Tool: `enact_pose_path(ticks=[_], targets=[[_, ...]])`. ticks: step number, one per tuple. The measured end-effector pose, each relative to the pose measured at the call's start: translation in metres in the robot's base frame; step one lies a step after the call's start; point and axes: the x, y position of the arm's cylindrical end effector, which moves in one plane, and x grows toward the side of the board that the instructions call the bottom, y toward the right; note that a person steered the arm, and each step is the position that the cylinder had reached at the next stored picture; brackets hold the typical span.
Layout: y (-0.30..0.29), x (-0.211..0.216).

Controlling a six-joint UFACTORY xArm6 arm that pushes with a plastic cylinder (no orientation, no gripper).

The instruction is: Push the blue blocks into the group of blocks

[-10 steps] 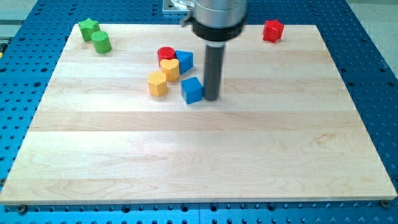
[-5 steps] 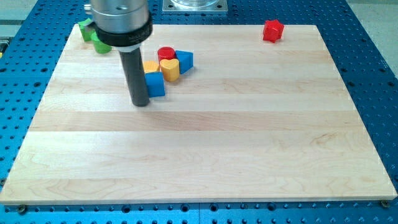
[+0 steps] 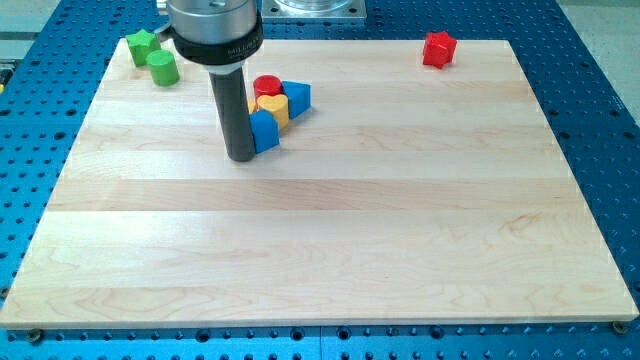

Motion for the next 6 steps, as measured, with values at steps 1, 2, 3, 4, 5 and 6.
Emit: enact_pose_path(ticks=[1, 2, 3, 4, 5, 6], targets=[[0.0, -0.007], [-0.01, -0.006], [-0.014, -0.029], [-0.021, -0.028], [-0.076, -0.043], [-0.078, -0.094]])
